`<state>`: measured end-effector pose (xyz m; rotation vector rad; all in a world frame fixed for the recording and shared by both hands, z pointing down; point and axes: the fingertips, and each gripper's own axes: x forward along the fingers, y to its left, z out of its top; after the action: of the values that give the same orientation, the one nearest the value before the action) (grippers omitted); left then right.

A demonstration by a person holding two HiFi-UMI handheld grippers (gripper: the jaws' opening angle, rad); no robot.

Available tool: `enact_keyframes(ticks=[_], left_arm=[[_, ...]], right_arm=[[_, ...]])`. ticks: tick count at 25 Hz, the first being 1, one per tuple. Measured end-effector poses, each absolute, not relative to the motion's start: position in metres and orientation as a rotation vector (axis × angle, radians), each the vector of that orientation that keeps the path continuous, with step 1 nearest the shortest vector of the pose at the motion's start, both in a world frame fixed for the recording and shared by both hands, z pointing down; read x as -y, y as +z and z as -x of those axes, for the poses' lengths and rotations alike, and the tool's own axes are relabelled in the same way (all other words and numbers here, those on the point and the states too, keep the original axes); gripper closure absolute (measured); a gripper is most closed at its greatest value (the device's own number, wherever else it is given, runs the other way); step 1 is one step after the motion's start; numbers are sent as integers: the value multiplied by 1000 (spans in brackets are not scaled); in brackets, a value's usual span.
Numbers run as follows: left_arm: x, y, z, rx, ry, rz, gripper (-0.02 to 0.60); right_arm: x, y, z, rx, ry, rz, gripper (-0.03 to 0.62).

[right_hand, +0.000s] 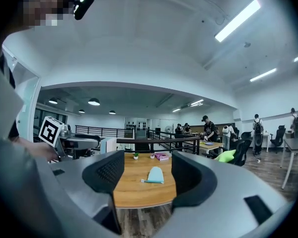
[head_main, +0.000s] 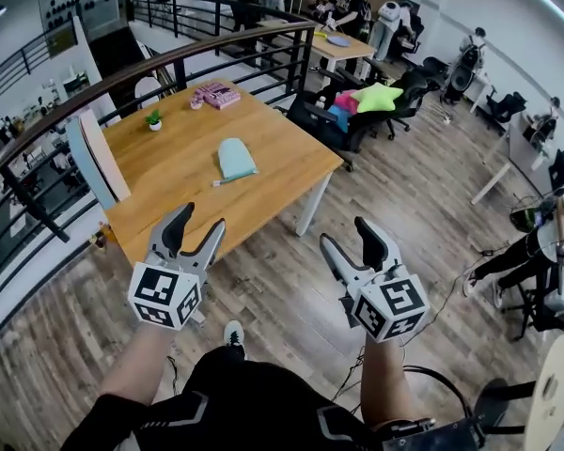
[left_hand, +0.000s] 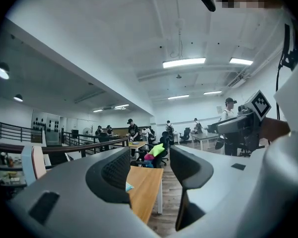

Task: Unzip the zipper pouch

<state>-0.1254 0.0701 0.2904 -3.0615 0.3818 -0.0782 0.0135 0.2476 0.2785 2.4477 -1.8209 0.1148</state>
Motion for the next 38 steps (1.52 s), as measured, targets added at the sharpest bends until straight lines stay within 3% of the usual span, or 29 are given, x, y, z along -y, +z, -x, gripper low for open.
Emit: enact_keyframes(ticks=[19, 38], left_arm=[[120, 306, 61, -383, -81, 3081, 325], [186, 317, 3, -721, -139, 3040, 325]], right_arm=[[-39, 287, -86, 1841, 163, -2365, 295], [71, 304, -183, 2142, 159, -2114, 298]])
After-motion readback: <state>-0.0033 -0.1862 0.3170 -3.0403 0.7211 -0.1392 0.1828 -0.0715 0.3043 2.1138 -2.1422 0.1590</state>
